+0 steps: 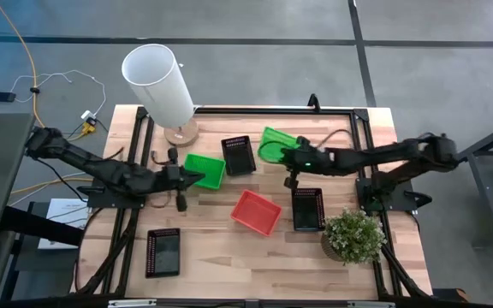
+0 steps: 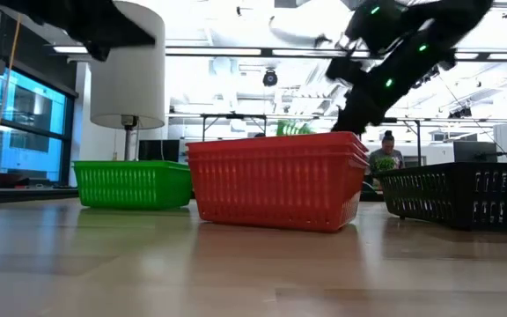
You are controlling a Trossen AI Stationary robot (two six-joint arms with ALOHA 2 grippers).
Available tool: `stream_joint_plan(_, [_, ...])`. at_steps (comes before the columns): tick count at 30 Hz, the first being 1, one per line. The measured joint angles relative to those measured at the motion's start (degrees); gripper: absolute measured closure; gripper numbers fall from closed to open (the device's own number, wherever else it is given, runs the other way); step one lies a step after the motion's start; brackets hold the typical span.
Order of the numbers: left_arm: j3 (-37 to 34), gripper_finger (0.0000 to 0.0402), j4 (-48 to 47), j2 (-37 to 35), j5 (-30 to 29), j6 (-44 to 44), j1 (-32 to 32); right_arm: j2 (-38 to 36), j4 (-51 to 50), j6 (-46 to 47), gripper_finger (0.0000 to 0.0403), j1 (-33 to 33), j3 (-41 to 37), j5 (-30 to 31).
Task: Stack baskets by color
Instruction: Stack the green bin on the green bin
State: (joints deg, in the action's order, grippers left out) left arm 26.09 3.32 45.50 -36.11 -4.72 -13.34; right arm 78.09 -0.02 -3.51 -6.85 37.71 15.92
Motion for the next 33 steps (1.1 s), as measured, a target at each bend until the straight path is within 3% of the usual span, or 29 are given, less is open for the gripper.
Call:
stream_joint_plan(5, [-8.97, 0.0401, 18.14, -7.9, 6.74, 9.34, -0.28, -7.58, 17.08, -0.53, 0.0403, 3.1, -5.96, -0.11])
stream_joint_plan(11, [-13.82, 0.0401, 27.04, -13.78, 8.73, 13.31, -0.27, -8.32, 32.61, -3.06, 0.0403, 6.05, -8.13, -2.05])
stream_joint_plan(28, [-14.17, 0.0401, 26.57, -15.44, 8.58, 13.33, -0.27, -8.01, 34.52, -2.93, 0.0403, 8.05, -8.14, -1.39])
stream_joint_plan(33, [-14.17, 0.0401, 28.67, -15.39, 8.54, 11.76, -0.27, -7.97, 34.78, -0.27, 0.0403, 8.04, -8.13, -4.73])
